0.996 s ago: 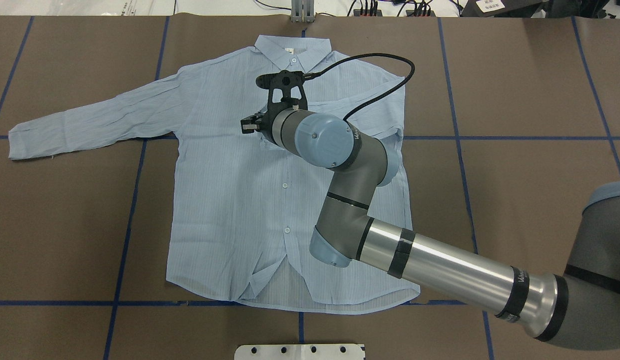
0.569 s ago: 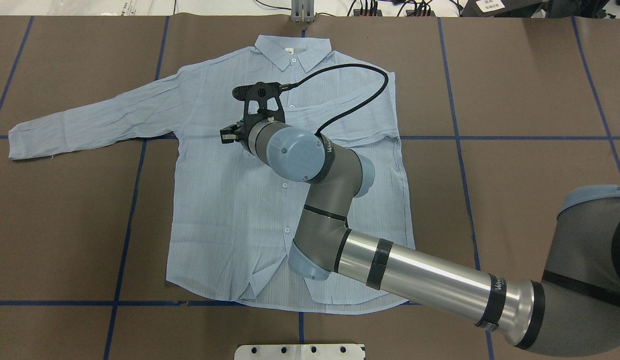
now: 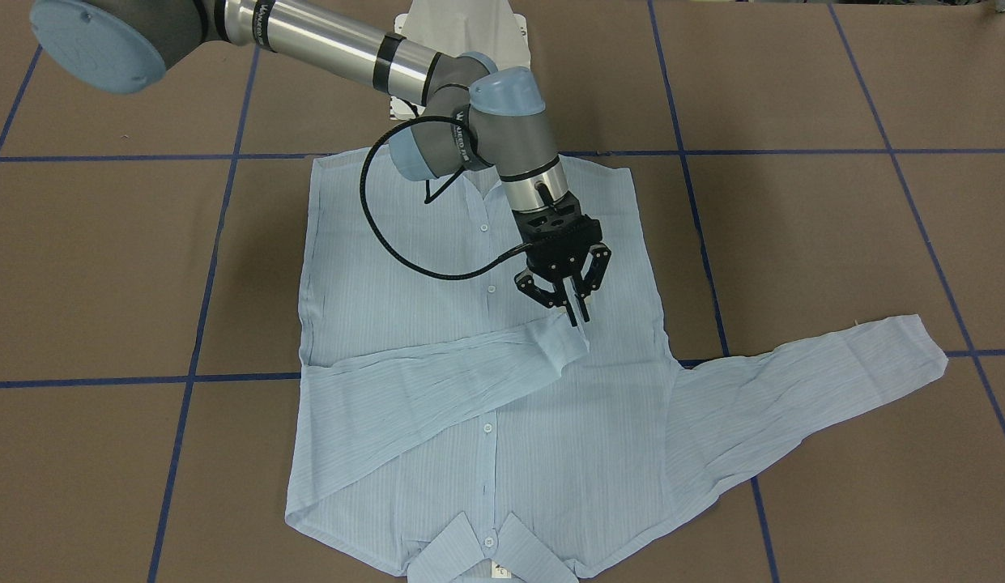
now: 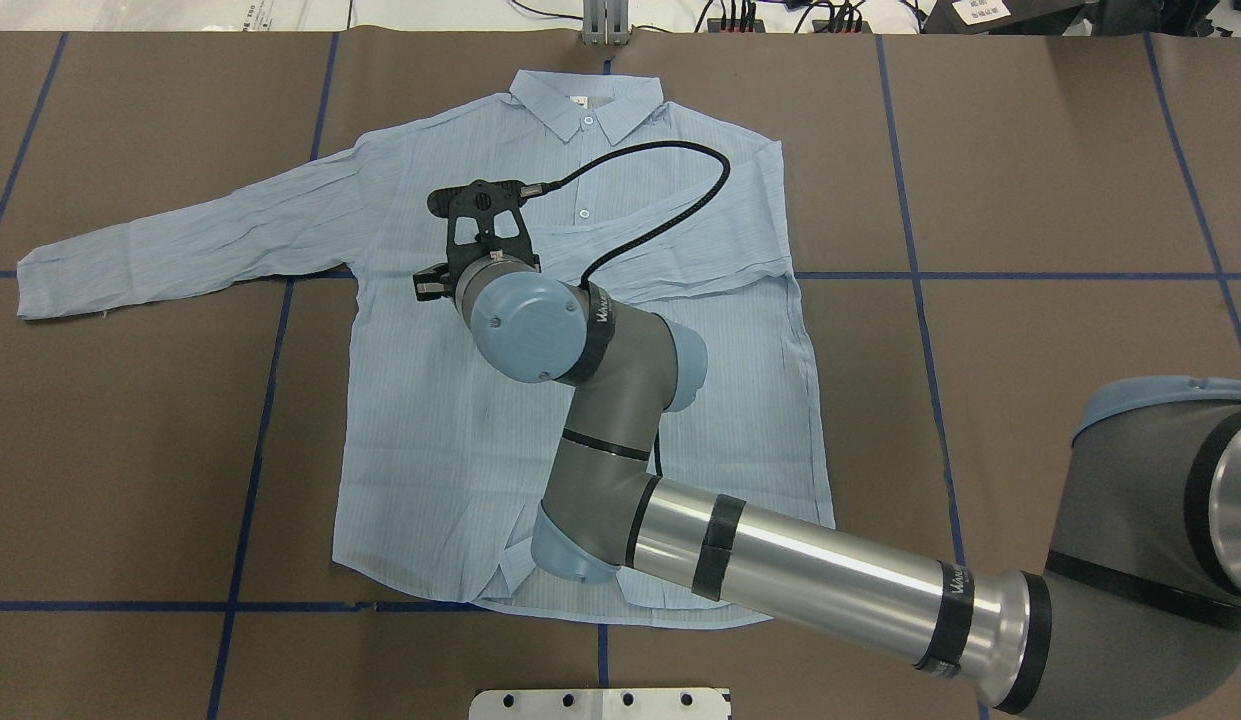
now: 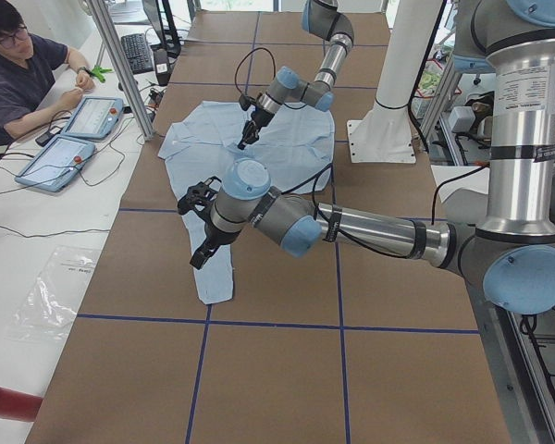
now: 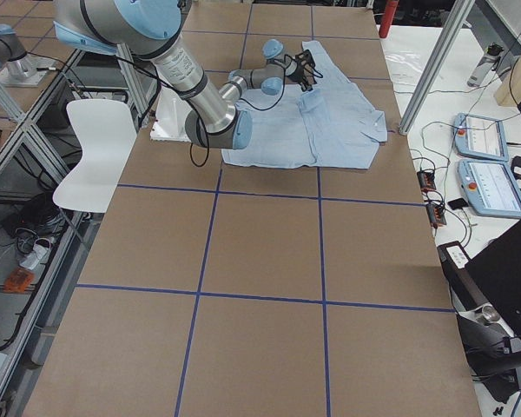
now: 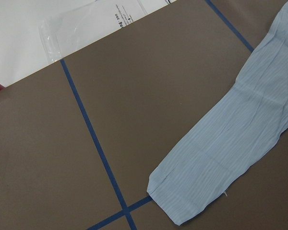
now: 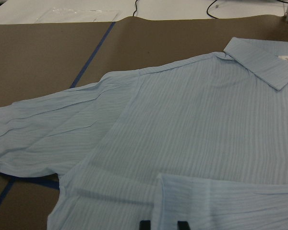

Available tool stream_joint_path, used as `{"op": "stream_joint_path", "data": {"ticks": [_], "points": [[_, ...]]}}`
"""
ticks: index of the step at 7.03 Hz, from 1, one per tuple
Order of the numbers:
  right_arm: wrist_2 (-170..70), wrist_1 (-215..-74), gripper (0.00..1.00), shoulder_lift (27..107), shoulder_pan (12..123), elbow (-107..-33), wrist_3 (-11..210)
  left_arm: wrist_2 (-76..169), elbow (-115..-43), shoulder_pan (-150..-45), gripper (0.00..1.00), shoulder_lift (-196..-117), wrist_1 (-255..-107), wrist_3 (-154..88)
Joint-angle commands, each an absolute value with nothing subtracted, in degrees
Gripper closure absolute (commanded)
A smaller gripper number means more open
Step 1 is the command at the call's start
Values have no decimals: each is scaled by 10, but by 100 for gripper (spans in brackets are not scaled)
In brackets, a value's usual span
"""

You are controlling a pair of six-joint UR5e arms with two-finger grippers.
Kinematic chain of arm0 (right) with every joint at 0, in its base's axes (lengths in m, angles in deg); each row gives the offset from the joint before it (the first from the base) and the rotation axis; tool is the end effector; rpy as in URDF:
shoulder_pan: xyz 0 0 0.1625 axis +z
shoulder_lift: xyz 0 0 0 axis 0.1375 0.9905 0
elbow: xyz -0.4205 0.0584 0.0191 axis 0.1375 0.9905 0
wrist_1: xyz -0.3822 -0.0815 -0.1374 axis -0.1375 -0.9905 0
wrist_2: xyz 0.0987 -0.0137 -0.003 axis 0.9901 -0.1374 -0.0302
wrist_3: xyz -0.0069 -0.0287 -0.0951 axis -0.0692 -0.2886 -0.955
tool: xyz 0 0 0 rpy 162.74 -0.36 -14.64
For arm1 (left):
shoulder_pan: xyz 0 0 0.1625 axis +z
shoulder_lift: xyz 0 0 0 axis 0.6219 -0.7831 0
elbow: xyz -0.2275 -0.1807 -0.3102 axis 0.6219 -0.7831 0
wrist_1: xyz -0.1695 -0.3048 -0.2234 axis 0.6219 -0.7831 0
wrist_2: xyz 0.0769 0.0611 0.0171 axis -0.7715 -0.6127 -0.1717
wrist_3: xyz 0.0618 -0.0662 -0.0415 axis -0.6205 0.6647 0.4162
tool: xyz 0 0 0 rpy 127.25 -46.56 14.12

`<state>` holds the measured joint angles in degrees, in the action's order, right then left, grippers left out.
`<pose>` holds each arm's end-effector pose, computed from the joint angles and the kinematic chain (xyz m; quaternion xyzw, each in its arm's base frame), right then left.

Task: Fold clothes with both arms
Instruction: 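Carry the sleeve with the right gripper across the shirt's chest, then release the sleeve and lift the right gripper back away from the shirt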

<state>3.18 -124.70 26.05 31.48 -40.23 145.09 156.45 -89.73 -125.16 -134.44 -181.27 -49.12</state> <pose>-0.6911 -0.4732 0.0872 0.3312 -0.4545 0.0371 0.8260 -0.0389 -0.4964 0.5256 0.2794 0.3421 0.1431 0.8857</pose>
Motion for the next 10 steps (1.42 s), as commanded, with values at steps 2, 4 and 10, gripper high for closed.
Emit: {"op": "stream_joint_path", "data": {"ticks": [2,4,10], "points": [[32,-1379,0,223,324,-406,1482,1565,-895,-1251,0,-1345,-1813,-491],[198,-1459,0,252,429,-432,1473,1564,-895,-1244,0,-1353,-1861,-471],[475,-1430,1,636,695,-716,1205,1524,-667,-1145,10,-1340,-2234,-117]]}}
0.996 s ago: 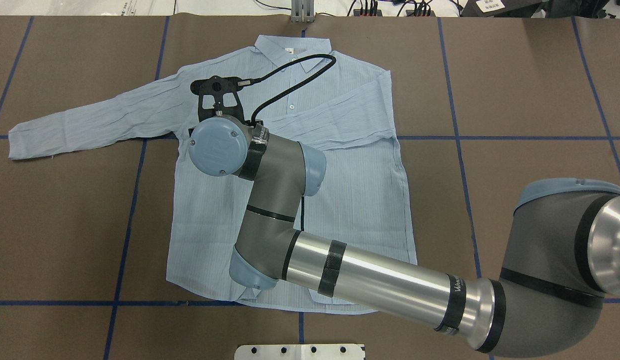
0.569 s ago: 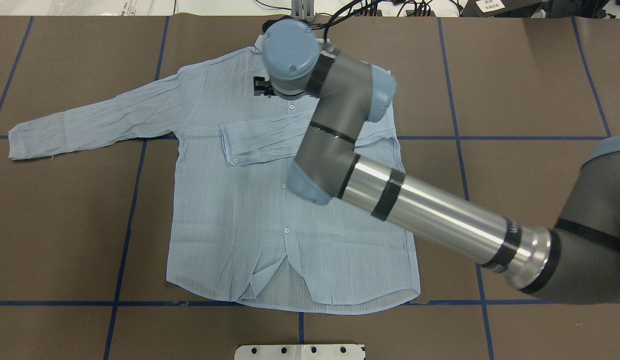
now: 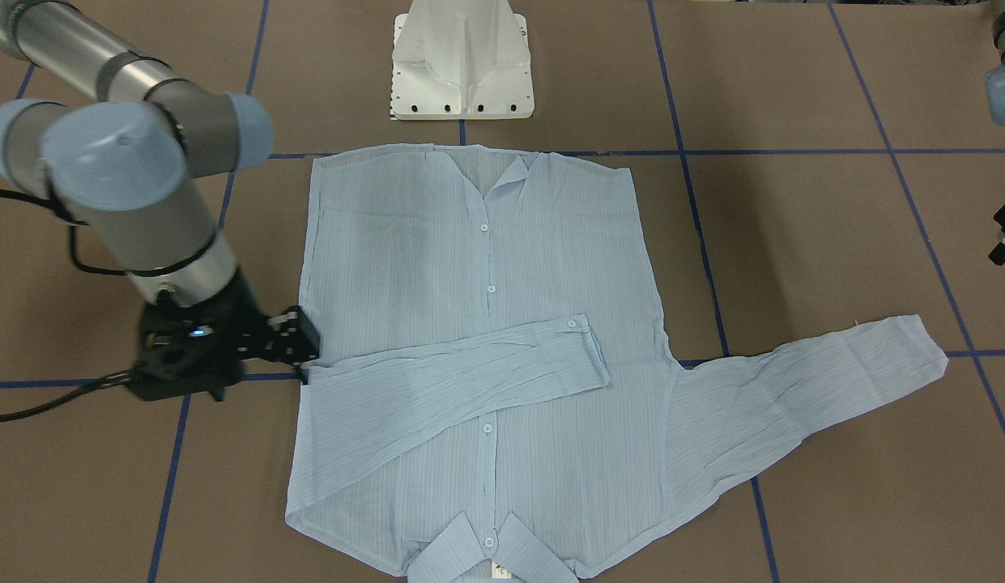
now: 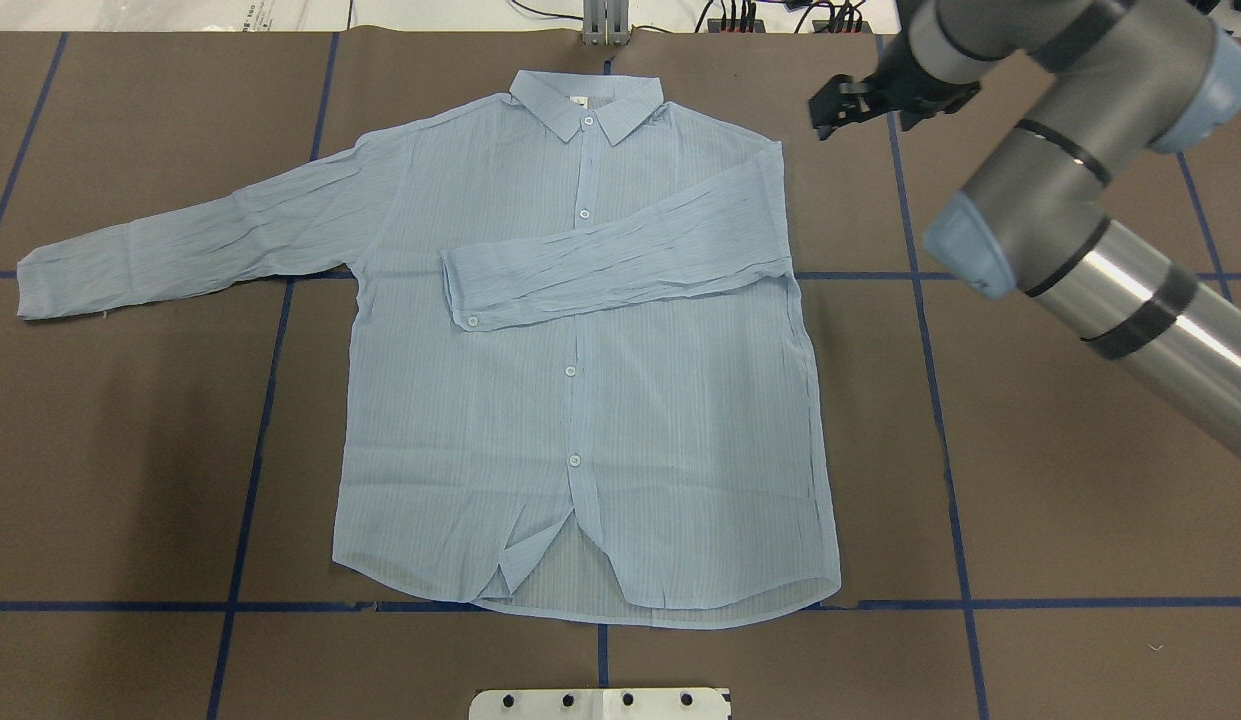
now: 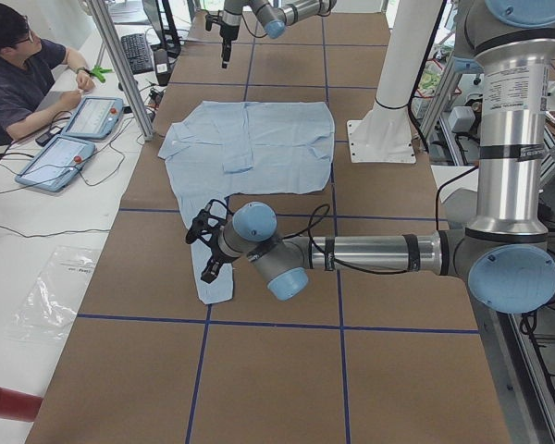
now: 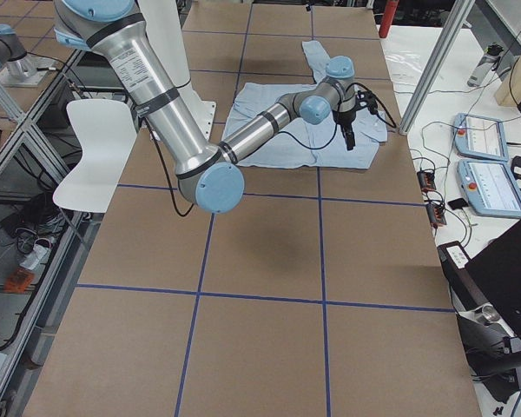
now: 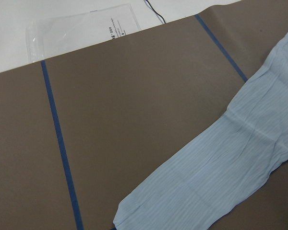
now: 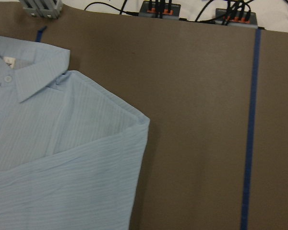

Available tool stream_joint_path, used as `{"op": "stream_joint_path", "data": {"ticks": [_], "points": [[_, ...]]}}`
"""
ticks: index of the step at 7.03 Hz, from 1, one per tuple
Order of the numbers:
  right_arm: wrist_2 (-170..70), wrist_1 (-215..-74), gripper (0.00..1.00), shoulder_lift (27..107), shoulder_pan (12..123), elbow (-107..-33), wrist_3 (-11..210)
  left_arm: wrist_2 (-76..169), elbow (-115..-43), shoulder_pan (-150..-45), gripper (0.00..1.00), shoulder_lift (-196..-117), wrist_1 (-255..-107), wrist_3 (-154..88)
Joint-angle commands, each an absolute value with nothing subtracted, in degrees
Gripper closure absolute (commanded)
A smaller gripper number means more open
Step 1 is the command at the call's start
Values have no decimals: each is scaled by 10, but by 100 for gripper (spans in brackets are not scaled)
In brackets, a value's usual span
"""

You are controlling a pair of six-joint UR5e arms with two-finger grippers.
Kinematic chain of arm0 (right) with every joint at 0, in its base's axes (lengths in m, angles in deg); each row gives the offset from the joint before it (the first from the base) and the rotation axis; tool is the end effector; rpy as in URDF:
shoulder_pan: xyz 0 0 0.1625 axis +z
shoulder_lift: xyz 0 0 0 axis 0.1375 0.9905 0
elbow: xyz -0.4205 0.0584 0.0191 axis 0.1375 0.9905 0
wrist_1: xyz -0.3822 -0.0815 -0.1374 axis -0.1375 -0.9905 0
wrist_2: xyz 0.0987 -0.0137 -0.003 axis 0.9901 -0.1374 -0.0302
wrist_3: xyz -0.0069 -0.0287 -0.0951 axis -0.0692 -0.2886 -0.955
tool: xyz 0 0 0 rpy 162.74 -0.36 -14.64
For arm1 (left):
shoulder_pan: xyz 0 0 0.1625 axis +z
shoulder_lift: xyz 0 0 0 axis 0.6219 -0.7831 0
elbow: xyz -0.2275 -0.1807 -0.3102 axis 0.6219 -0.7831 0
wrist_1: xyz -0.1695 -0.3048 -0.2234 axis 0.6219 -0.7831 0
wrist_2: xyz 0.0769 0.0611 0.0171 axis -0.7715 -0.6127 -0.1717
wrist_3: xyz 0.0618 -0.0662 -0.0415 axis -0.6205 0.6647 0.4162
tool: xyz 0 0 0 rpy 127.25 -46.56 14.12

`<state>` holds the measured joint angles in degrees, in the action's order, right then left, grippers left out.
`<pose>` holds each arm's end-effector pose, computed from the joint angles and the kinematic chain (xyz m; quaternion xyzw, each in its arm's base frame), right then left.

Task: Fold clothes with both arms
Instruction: 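Release the sleeve and lift the right gripper back away from the shirt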

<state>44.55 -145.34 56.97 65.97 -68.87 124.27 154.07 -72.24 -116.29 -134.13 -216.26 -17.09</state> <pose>-0.2852 -0.6230 0.3111 0.1668 -0.3965 -0.0164 0.9026 0.0342 -0.4934 0.6115 0.2798 0.4321 0.0099 0.8573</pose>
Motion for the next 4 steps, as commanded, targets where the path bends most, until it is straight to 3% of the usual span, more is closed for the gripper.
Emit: {"op": "stream_joint_path", "data": {"ticks": [1,2,4], "points": [[477,-1410,0,652,701,-717,1204,1502,-631,-1121,21,-1340,-2281,-57],[477,-1392,0,663,701,-717,1205,1460,-613,-1080,29,-1340,-2309,-14],[477,-1380,0,676,704,-717,1205,1416,-604,-1033,33,-1347,-2315,31]]}}
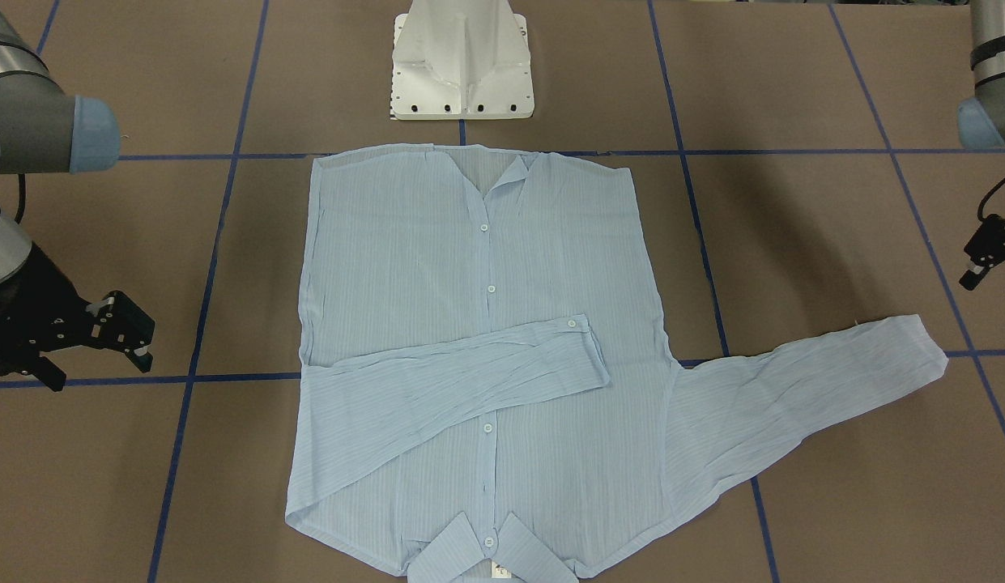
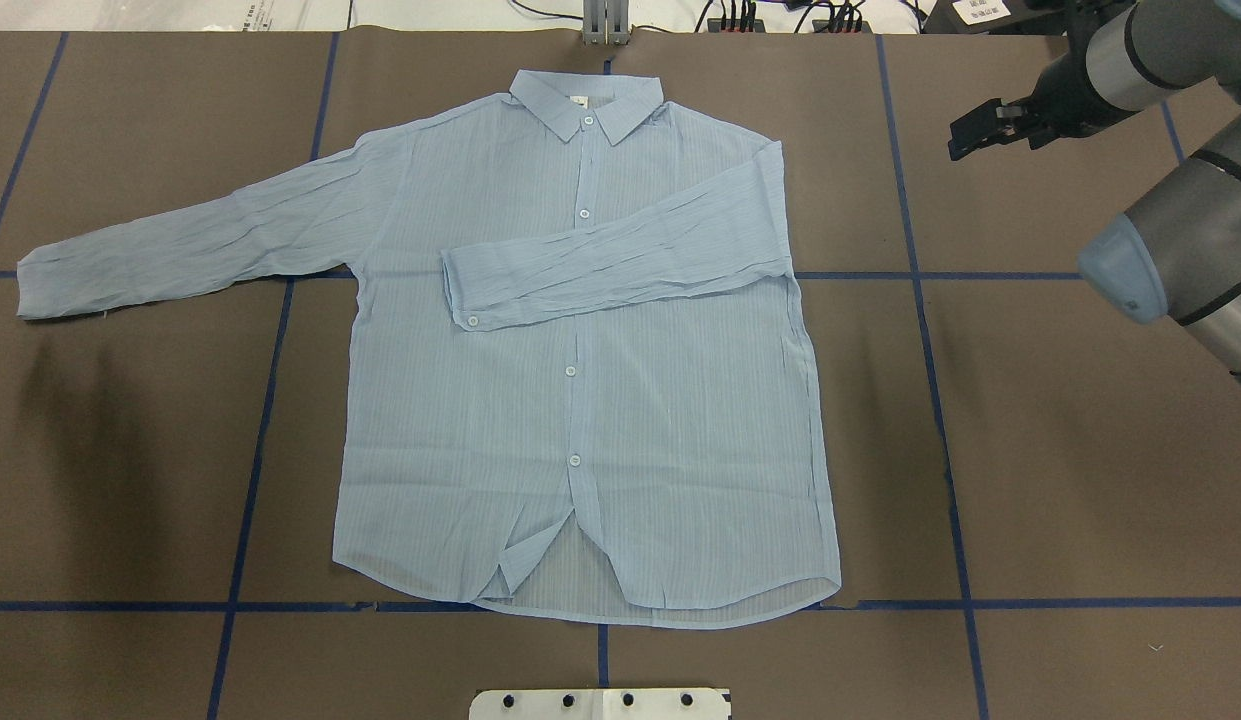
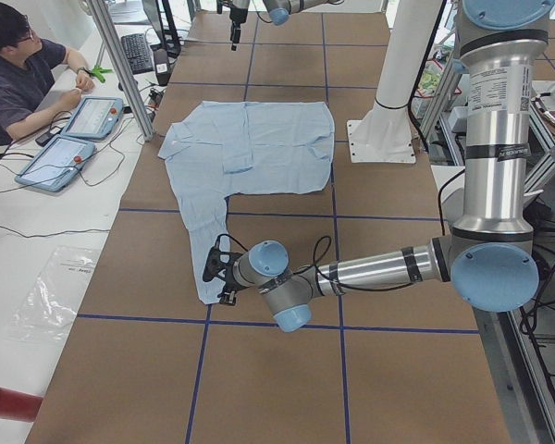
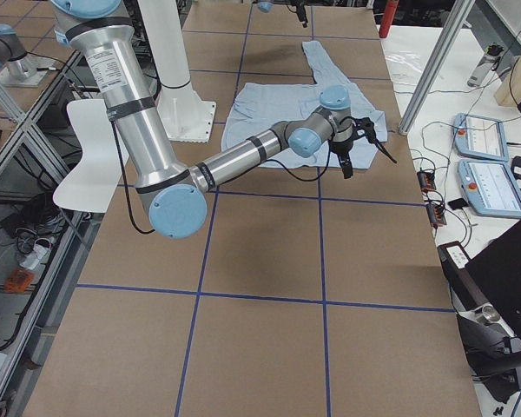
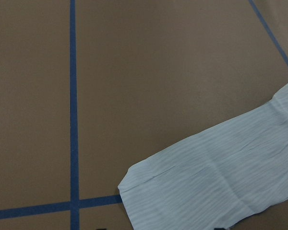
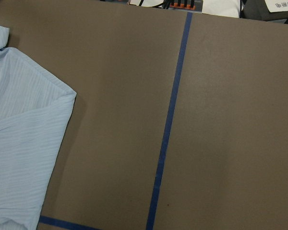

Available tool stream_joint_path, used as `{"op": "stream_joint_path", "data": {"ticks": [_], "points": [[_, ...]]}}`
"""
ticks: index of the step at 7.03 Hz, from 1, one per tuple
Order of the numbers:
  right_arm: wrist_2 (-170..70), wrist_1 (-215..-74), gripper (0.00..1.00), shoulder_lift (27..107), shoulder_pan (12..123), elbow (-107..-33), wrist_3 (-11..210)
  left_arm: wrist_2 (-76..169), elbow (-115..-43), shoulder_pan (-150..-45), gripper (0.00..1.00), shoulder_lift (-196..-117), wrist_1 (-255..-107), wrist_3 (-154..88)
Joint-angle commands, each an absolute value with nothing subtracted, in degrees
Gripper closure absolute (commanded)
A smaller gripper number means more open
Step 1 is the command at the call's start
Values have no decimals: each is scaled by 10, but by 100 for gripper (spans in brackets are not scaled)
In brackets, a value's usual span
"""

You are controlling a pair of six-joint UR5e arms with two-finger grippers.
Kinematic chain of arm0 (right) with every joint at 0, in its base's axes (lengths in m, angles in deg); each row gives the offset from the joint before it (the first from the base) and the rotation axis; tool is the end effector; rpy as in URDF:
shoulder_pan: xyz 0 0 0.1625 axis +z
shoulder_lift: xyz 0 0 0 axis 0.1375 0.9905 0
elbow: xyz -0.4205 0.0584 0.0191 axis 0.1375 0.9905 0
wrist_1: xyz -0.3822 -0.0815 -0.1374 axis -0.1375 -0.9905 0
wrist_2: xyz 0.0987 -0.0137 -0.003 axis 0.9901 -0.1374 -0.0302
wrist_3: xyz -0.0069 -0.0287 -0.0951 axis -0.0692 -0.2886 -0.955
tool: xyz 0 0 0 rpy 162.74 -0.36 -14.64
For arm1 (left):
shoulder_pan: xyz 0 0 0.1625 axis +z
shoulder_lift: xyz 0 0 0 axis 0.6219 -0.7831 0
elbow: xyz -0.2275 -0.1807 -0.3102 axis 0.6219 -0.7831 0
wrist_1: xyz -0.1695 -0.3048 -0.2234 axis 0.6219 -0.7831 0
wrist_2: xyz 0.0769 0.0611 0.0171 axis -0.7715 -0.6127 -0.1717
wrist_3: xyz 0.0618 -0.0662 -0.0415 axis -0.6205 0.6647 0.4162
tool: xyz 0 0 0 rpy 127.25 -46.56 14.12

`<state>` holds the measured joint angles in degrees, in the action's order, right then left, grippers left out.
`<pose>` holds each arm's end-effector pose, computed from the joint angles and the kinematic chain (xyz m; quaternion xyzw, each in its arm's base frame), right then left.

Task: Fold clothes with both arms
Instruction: 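Release the sleeve and lift the right gripper back away from the shirt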

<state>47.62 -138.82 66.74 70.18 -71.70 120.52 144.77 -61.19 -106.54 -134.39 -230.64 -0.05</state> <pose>-0.2224 -0.6010 0.3830 0.1759 -0.4014 -0.0222 0.8986 0.1011 -0.4759 0.6807 0.2447 0.4467 -0.0729 0.8575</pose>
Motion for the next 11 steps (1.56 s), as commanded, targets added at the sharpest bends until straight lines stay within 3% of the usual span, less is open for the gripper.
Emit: {"op": "stream_joint_path", "data": {"ticks": [1,6,7,10,11], "points": [[476,-1380,0,676,704,-717,1205,1401,-587,-1015,33,-1354,-2315,33],[473,-1372,0,677,704,-717,1207,1364,-539,-986,33,-1389,-2315,33],[472,-1372,0,677,704,-714,1207,1365,-539,-986,37,-1389,-2315,33],[471,-1372,0,677,703,-712,1207,1365,-539,-986,67,-1384,-2317,29],[471,-1372,0,677,703,-712,1208,1368,-540,-986,67,-1381,-2320,26]]}}
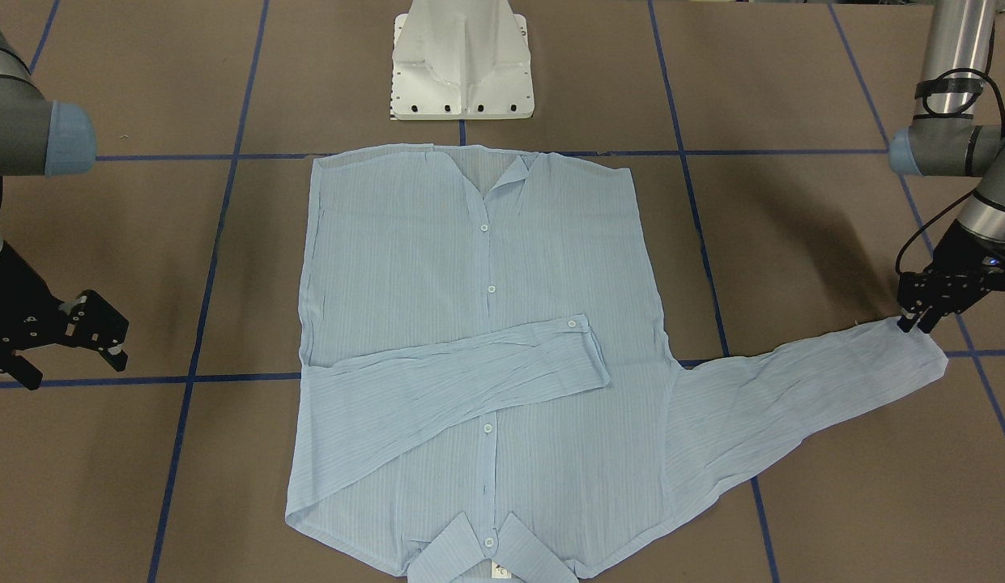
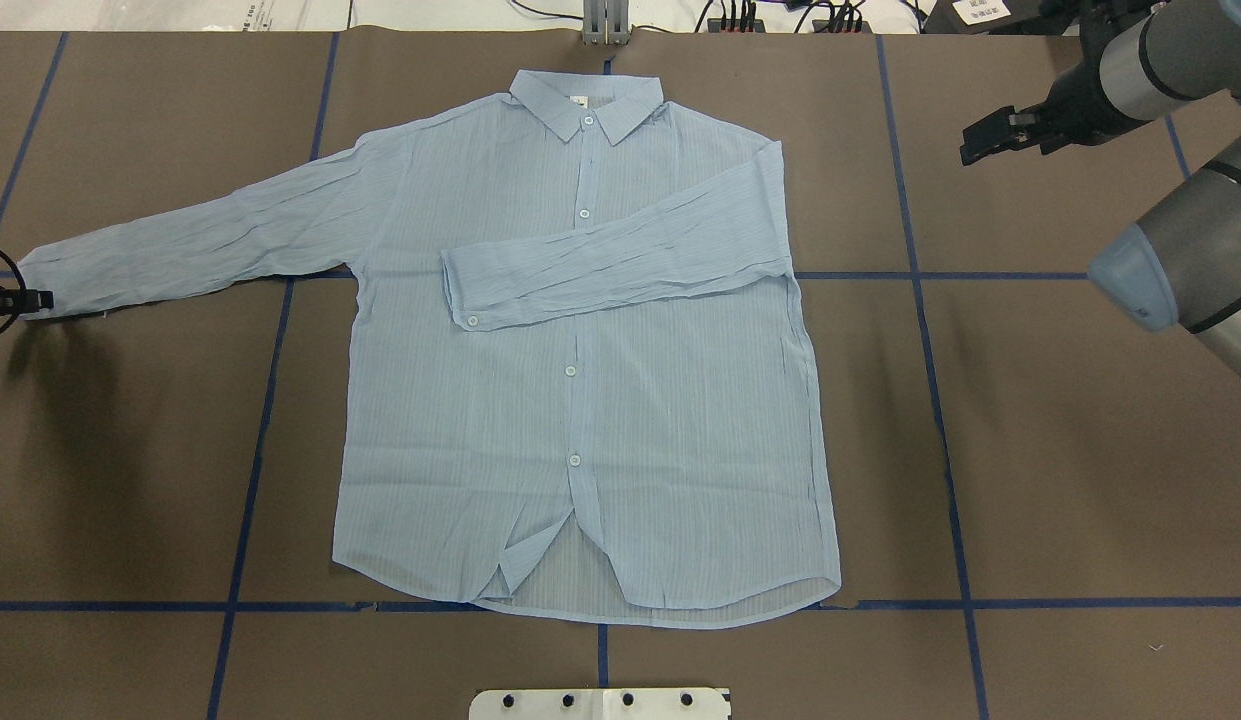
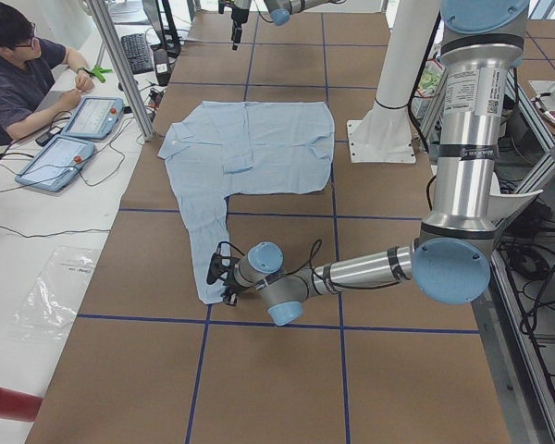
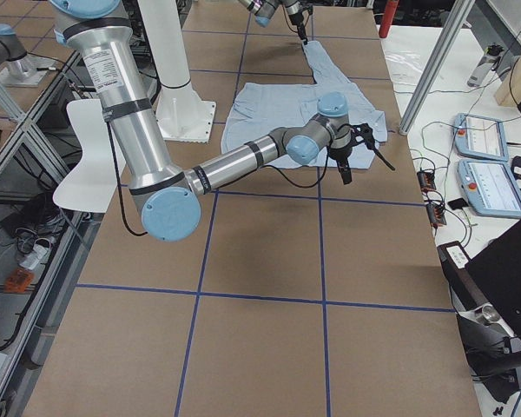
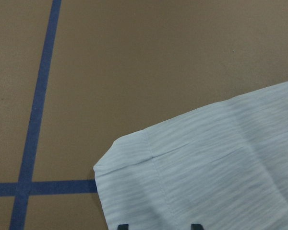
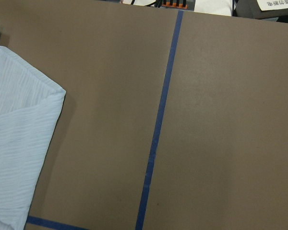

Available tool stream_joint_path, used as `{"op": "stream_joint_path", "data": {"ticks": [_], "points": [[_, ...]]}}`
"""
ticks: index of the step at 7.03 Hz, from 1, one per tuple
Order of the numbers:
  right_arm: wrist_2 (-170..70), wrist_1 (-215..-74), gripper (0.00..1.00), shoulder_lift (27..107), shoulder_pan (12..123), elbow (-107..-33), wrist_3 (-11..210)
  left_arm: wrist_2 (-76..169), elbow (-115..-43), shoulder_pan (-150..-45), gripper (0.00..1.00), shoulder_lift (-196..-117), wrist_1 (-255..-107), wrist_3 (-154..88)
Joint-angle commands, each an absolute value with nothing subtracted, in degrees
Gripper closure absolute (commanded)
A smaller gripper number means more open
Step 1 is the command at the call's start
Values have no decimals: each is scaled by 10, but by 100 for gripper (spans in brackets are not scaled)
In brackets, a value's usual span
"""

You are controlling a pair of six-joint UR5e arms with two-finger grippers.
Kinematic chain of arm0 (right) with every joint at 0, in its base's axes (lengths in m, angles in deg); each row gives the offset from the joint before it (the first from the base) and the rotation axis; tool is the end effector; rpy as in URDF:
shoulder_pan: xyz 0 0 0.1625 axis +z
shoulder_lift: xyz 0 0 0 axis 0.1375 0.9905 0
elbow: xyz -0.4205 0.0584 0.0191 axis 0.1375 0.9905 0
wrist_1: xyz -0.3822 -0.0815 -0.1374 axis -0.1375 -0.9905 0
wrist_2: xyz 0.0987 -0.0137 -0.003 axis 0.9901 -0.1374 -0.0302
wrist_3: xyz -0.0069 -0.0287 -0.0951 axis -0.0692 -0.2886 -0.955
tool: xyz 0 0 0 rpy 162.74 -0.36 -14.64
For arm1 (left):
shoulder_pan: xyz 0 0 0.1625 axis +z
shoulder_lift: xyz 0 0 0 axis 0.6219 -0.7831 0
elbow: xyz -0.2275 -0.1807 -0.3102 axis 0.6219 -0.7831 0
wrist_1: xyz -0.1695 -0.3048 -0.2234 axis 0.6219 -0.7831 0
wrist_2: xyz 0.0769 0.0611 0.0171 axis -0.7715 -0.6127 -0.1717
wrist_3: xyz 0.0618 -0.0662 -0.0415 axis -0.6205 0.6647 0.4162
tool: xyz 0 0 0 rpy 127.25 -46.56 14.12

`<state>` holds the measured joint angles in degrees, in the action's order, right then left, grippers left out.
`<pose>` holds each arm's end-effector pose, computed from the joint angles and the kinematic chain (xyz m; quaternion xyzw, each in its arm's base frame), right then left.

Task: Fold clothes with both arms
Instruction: 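Reach the left gripper to the other sleeve's cuff and grasp it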

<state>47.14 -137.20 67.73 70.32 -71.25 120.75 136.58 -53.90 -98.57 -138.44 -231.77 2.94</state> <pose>-0.2191 -0.5997 0.3944 0.1792 -0.3992 -0.0181 0.8990 0.1691 -0.4883 0.7100 0.2331 0.4169 -0.0750 0.8753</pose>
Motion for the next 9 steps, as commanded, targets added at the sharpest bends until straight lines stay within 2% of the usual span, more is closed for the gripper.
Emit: {"op": "stream_joint_path", "data": {"ticks": [1,2,7,8,9], "points": [[471,-1372,0,677,703,-711,1208,1370,-543,-986,63,-1381,-2321,26],[470,-1372,0,677,703,-711,1209,1372,-543,-986,58,-1381,-2321,25],[470,-1371,0,686,703,-711,1212,1371,-545,-985,57,-1367,-2323,7],[470,-1371,0,686,703,-711,1212,1371,-545,-985,61,-1367,-2323,7],[469,-1371,0,687,703,-711,1212,1371,-545,-985,82,-1367,-2324,8]]}}
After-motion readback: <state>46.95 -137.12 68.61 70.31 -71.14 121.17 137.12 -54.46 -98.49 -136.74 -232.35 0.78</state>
